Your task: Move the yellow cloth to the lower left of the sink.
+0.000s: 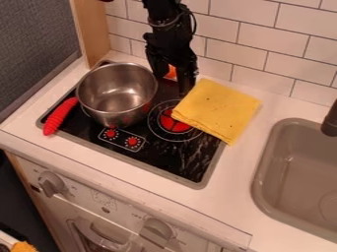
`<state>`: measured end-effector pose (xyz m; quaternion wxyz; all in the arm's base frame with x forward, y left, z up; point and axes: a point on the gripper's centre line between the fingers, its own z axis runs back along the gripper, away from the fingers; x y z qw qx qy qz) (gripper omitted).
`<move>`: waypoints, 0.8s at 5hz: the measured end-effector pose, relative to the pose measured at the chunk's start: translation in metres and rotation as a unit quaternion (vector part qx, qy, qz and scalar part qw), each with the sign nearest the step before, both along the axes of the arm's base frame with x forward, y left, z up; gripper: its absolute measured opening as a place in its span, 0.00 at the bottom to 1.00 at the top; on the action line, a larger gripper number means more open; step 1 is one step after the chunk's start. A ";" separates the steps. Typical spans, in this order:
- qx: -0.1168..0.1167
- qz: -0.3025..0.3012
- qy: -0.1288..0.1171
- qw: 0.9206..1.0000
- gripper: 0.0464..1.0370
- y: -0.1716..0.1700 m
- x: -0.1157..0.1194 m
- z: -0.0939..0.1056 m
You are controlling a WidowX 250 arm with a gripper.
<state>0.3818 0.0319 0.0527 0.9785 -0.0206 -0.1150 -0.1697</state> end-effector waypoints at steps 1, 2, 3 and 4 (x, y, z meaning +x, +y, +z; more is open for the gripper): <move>-0.004 0.001 0.018 1.000 0.96 -0.002 -0.002 -0.014; -0.006 -0.024 0.016 1.000 0.96 -0.030 0.006 -0.014; -0.004 -0.056 0.016 0.998 0.96 -0.060 0.014 -0.016; 0.001 -0.077 0.014 0.997 0.96 -0.087 0.023 -0.016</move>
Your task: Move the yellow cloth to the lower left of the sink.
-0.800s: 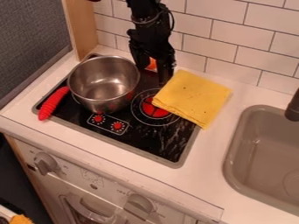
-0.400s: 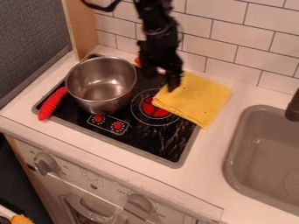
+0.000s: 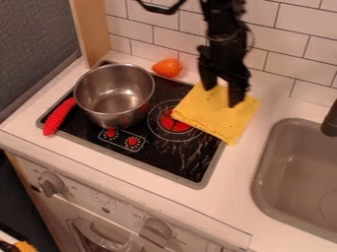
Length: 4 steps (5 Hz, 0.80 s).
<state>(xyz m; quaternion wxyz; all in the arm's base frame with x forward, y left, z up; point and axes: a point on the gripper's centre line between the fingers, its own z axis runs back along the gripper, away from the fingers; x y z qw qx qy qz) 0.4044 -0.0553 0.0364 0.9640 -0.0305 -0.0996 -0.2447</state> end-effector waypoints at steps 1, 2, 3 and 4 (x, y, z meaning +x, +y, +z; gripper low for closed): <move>0.016 0.002 0.032 0.999 0.96 -0.011 0.000 -0.017; 0.040 0.019 0.053 0.998 0.96 -0.004 -0.003 -0.023; 0.043 0.020 0.067 0.997 0.96 -0.002 -0.017 -0.030; 0.015 0.025 0.075 0.997 0.96 -0.005 -0.041 -0.030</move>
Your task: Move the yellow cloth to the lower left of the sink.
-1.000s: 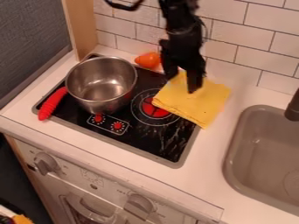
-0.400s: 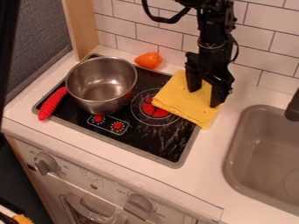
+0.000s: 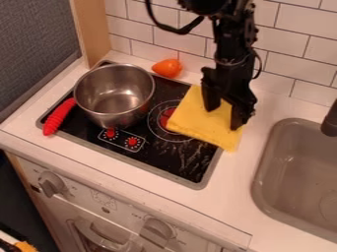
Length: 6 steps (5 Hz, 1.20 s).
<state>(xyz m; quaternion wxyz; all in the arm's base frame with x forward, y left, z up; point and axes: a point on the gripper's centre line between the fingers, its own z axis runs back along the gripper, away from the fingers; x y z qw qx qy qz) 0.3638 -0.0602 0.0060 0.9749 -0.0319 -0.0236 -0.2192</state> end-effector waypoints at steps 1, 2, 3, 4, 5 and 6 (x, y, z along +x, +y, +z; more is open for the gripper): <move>-0.037 -0.009 0.007 0.999 0.96 -0.021 -0.034 0.002; -0.060 -0.024 0.017 0.998 0.96 -0.039 -0.069 0.003; -0.065 -0.026 0.029 0.997 0.96 -0.039 -0.090 0.002; -0.047 -0.029 0.031 0.998 0.96 -0.036 -0.096 0.003; -0.030 -0.025 0.024 0.999 0.96 -0.032 -0.096 0.013; -0.010 -0.041 -0.046 0.998 0.96 -0.051 -0.090 0.066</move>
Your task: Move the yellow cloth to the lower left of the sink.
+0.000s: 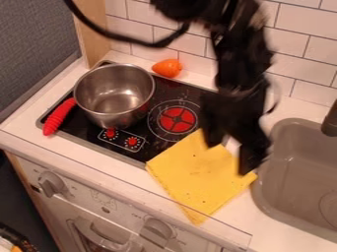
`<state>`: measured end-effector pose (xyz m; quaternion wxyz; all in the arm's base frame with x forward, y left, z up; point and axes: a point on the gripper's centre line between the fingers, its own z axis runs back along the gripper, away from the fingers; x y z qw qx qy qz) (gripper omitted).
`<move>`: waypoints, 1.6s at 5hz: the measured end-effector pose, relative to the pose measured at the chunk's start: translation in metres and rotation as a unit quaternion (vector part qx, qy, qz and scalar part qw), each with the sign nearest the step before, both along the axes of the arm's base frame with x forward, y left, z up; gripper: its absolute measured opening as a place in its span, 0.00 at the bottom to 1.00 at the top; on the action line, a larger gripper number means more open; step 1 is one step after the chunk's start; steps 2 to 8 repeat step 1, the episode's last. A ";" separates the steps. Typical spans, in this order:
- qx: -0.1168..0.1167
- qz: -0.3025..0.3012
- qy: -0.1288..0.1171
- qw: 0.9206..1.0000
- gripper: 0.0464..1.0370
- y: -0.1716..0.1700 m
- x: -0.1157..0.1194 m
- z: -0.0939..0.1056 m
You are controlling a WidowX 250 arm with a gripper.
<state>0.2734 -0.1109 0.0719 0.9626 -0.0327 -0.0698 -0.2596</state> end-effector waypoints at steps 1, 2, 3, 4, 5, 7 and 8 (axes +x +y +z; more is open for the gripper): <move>0.013 0.016 0.004 1.000 0.96 0.000 -0.004 0.007; 0.013 0.016 0.004 1.000 0.96 0.000 -0.004 0.007; 0.013 0.016 0.004 1.000 0.96 0.000 -0.004 0.007; 0.013 0.016 0.004 1.000 0.96 0.000 -0.004 0.007; 0.013 0.016 0.004 1.000 0.96 0.000 -0.004 0.007; 0.013 0.016 0.004 1.000 0.96 0.000 -0.004 0.007; 0.013 0.016 0.004 1.000 0.96 0.000 -0.004 0.007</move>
